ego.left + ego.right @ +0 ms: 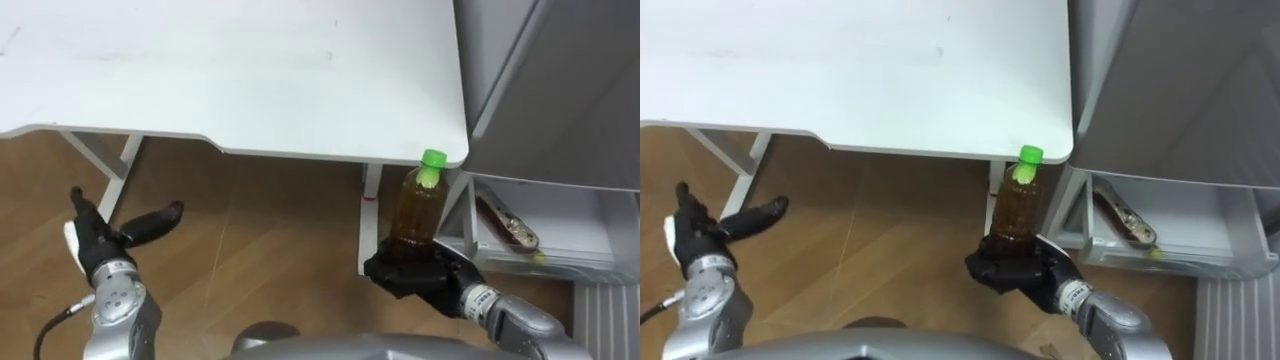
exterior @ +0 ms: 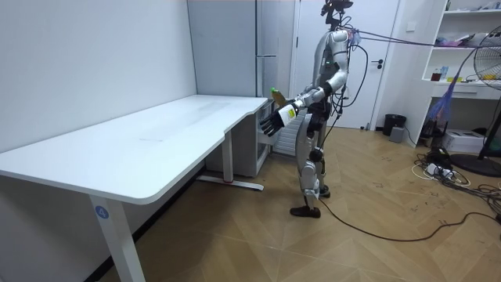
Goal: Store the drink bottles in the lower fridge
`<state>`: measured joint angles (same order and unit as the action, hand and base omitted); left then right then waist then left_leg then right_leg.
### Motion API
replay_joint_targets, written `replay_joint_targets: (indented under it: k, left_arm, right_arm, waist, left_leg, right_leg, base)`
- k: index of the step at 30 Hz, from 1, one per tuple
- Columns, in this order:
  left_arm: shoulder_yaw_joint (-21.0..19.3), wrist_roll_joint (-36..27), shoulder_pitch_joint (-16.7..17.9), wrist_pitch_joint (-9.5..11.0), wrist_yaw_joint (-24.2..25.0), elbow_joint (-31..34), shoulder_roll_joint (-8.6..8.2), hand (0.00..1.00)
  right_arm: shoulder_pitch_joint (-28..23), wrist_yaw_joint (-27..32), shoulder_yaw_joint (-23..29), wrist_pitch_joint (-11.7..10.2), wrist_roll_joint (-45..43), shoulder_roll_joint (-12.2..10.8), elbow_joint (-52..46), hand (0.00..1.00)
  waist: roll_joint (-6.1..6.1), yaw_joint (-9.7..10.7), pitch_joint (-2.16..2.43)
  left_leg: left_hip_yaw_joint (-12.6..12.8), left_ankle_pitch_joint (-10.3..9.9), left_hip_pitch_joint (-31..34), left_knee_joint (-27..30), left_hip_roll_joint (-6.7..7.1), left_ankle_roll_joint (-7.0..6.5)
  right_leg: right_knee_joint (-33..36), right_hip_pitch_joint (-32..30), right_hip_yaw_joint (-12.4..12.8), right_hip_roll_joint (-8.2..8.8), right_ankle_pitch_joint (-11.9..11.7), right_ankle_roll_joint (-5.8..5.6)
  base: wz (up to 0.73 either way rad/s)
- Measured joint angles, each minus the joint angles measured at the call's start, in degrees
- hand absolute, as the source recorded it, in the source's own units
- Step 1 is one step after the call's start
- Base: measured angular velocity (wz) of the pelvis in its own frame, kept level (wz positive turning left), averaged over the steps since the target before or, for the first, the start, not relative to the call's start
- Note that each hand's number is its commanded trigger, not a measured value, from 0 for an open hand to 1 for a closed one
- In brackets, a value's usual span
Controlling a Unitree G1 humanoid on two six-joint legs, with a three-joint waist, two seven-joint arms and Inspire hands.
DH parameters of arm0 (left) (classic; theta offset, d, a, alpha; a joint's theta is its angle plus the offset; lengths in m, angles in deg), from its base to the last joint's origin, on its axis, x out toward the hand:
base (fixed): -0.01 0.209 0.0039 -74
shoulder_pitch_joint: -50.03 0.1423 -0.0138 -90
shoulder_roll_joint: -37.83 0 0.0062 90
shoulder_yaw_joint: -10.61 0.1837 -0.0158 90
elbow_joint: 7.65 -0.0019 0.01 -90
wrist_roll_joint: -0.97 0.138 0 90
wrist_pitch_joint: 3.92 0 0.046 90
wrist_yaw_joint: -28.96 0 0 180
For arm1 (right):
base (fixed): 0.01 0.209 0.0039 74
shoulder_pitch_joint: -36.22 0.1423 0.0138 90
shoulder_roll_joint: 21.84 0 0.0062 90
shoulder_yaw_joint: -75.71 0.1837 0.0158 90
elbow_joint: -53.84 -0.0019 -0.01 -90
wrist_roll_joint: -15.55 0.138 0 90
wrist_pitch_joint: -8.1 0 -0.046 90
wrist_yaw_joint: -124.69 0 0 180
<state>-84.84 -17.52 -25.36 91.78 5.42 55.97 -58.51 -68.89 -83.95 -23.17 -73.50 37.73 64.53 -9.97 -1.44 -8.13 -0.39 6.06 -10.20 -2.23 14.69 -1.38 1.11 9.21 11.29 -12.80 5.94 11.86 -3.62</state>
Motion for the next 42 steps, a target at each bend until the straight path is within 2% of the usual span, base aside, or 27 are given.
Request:
replay_joint_targets:
  k: [4,8,15,20,23,28,33,42]
  left_arm:
    - [0.31,0.14,0.26,-1.19,0.59,-7.35,0.01,0.0]
    - [1.18,0.1,2.2,-3.43,1.31,-12.52,-0.02,0.0]
    - [2.69,0.21,3.03,-3.88,1.93,-18.5,-0.07,0.0]
    - [3.39,0.43,3.13,-5.52,3.62,-20.65,-0.28,0.0]
    - [3.49,0.56,3.09,-5.84,5.25,-21.29,-0.45,0.0]
    - [5.74,0.71,2.67,-6.55,7.24,-22.13,-1.11,0.0]
    - [5.92,0.66,2.82,-8.24,11.06,-22.14,-1.91,0.0]
    - [8.51,0.74,3.59,-8.25,14.22,-22.17,-2.09,0.0]
  right_arm:
    - [-0.06,2.63,0.04,0.07,3.42,0.09,0.31,1.0]
    - [-0.09,5.86,0.2,0.07,4.84,0.18,0.52,1.0]
    - [0.07,11.41,0.17,-0.15,9.92,0.15,4.63,1.0]
    - [0.41,15.6,1.49,-0.32,11.76,0.01,9.19,1.0]
    - [0.36,17.34,1.92,-0.32,12.12,0.13,10.63,1.0]
    - [1.52,20.82,2.45,-0.32,19.05,-0.53,16.34,1.0]
    - [2.08,23.22,4.48,-0.32,26.26,-0.72,20.03,1.0]
    - [2.37,27.31,4.66,-0.39,44.23,-2.42,20.35,1.0]
  waist:
    - [0.02,0.41,0.34]
    - [0.49,1.57,0.34]
    - [0.77,1.97,0.19]
    - [0.23,3.8,0.06]
    - [-0.13,5.03,-0.08]
    - [-0.42,6.16,-0.08]
    - [-0.36,6.48,-0.08]
    - [-0.27,6.51,-0.09]
  left_leg:
    - [0.17,0.0,-0.03,-0.11,0.02,0.0]
    - [-0.08,-0.01,0.39,-0.16,0.08,0.01]
    - [-0.04,-0.01,-0.47,-1.12,0.3,0.02]
    - [0.14,-0.01,-0.55,-1.45,0.31,0.03]
    - [0.38,-0.01,-0.56,-1.79,0.27,0.03]
    - [0.61,0.0,-0.94,-2.1,0.26,0.08]
    - [0.66,-0.02,-0.79,-2.12,0.17,0.1]
    - [1.5,-0.03,-0.9,-2.38,0.06,0.1]
  right_leg:
    - [-0.56,0.1,-0.02,-0.01,-0.02,0.03]
    - [-0.72,-0.06,-0.4,-0.01,-0.01,0.02]
    - [-1.5,0.8,-0.3,0.05,-0.01,0.02]
    - [-1.42,0.63,0.12,0.05,0.0,0.0]
    - [-1.38,0.4,0.29,0.04,0.0,0.0]
    - [-1.34,0.39,0.45,0.04,0.0,0.0]
    - [-0.68,-0.24,0.48,0.01,0.0,0.0]
    - [-0.61,-0.36,1.36,0.0,0.05,-0.08]
  base:
    - [-0.02]
    - [0.04]
    - [0.0]
    - [-0.01]
    - [-0.04]
    - [-0.01]
    - [0.0]
    - [-0.04]
